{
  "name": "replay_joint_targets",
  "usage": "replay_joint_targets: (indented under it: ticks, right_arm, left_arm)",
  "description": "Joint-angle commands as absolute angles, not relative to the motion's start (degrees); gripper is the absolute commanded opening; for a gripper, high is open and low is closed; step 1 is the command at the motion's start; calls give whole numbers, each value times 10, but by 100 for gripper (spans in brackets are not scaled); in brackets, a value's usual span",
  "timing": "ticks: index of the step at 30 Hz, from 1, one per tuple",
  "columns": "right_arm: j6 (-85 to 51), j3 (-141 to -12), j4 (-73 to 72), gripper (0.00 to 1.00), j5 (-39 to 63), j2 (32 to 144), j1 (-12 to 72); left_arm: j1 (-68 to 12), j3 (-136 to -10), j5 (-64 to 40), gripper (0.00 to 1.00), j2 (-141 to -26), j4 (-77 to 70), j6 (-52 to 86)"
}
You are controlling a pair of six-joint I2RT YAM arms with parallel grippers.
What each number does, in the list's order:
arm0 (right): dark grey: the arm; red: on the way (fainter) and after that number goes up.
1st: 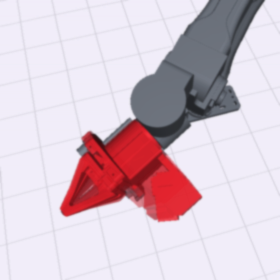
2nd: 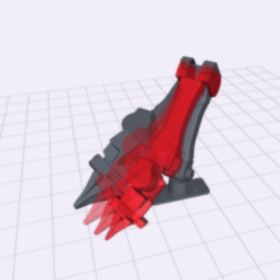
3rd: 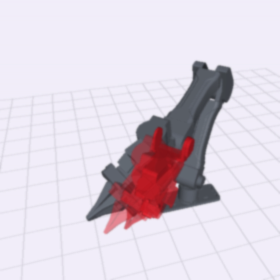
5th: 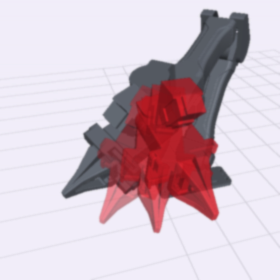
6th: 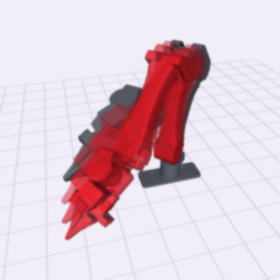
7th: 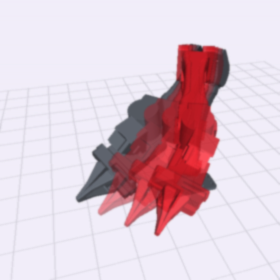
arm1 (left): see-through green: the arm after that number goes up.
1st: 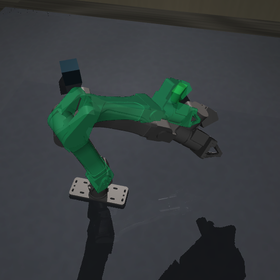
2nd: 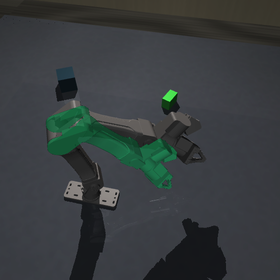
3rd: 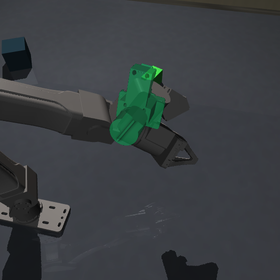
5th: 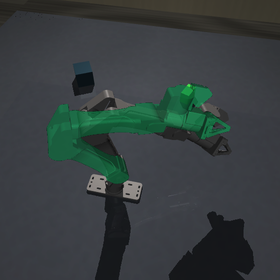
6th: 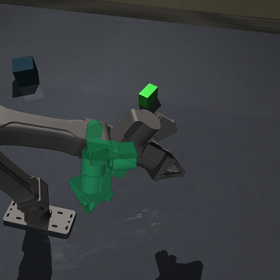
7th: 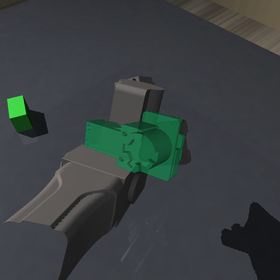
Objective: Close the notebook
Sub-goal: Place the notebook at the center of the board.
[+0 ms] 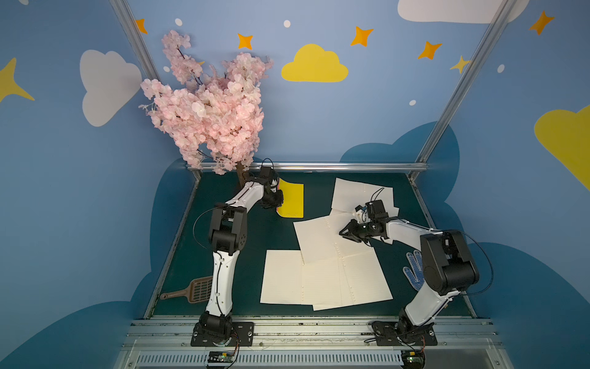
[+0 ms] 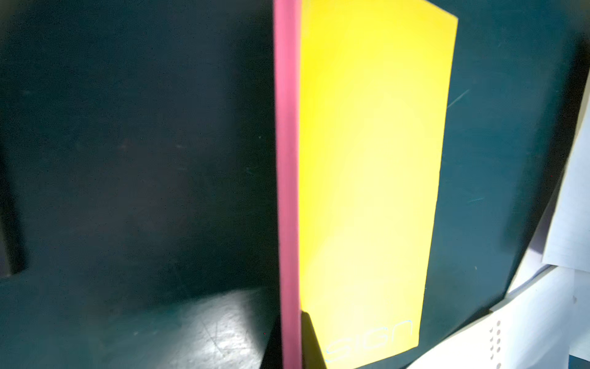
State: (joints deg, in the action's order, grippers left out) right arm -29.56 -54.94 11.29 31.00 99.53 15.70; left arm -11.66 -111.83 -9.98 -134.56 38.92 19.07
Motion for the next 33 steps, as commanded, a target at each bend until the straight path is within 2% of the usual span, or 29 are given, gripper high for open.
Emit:
replay_joint_targets:
  ticks: [1, 9, 33]
  right_arm:
    - [-292, -547, 111, 27, 311, 981, 161]
    - [-290, -552, 119, 28, 309, 982, 159]
    - [-291, -555, 119, 29, 308, 987, 159]
  left_arm:
    - [-110, -1110, -60, 7, -1324, 406, 184]
    - [-108, -1114, -44, 30, -1325, 405, 186]
    - [-106, -1079, -6, 40, -1279, 392, 191]
